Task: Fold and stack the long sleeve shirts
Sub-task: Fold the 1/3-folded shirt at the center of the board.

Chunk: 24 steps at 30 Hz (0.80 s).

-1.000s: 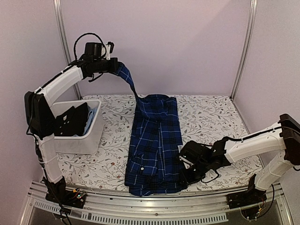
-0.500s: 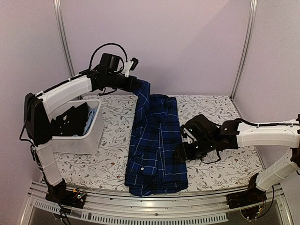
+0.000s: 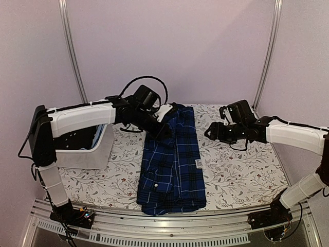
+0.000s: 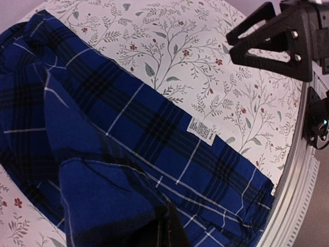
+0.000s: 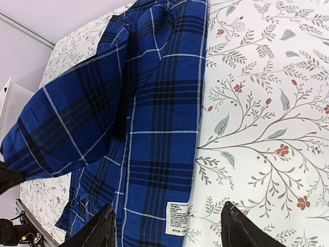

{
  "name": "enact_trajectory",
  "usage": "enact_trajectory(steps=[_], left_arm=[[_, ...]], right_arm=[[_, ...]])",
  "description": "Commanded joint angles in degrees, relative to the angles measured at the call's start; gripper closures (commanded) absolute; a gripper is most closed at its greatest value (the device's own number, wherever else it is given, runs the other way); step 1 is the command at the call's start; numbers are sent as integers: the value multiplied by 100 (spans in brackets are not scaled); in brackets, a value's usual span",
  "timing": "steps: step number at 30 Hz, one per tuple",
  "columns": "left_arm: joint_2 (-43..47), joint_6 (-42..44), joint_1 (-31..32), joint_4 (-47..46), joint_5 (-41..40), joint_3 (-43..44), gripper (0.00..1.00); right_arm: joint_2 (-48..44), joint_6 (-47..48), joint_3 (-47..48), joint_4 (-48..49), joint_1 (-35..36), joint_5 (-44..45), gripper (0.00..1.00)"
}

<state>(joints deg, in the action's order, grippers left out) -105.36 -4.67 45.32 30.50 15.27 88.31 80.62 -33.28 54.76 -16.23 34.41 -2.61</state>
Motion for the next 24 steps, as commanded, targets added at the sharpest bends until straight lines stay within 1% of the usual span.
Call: enact_trajectory(steps=[1,4,7,9,13,17,18,21,24], left_arm=[[-135,100,442,512,120,9,100],[-320,163,662,848,247,189,99],[-528,205,803,1161,159,457,94],[-657,149,844,1162,136,572,90],[-779,53,897,1000,329,580,78],[-684,-85,919,828,364,370,58],[-622,-162,920,718,324,269,55],[-322,-613,848,276,-184,-191,53],[-85,-1303,650,-131,-485,-691,54]], right_arm=[[224,215,-45,431,-173,-471,31],[370,292,-7,470,-267,-595,31],[472,367,37,488,-307,-671,31],[556,406,83,491,-320,-723,31],[700,442,107,544,-321,-933,31],[815,517,17,585,-321,-1189,31],[829,531,-14,581,-321,-1230,31],[805,576,-148,558,-273,-1294,32],[677,690,-283,419,-10,-1109,37]])
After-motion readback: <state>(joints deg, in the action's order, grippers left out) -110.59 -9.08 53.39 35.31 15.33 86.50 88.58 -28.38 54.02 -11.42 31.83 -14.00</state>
